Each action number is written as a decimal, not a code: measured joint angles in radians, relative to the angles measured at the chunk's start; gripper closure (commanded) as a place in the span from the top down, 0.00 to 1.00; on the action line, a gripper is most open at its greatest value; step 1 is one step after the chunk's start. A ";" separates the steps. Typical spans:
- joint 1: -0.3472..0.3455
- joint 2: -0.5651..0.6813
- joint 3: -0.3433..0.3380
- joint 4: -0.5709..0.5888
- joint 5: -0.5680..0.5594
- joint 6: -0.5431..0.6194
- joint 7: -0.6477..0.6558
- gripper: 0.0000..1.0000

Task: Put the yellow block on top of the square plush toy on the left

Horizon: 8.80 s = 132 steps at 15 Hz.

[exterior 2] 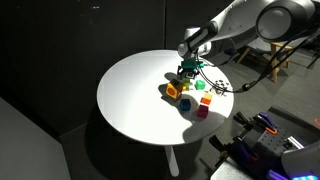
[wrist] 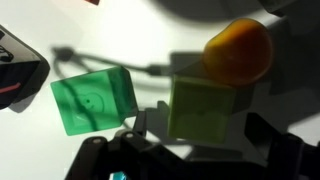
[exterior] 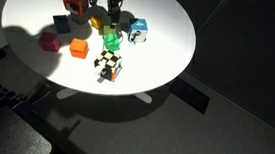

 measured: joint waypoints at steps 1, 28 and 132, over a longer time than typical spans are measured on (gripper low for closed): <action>0.001 0.003 0.000 0.002 0.000 0.000 0.000 1.00; 0.031 -0.003 -0.037 0.052 -0.066 -0.075 -0.002 0.27; 0.136 -0.436 0.154 -0.414 -0.355 0.046 -0.573 1.00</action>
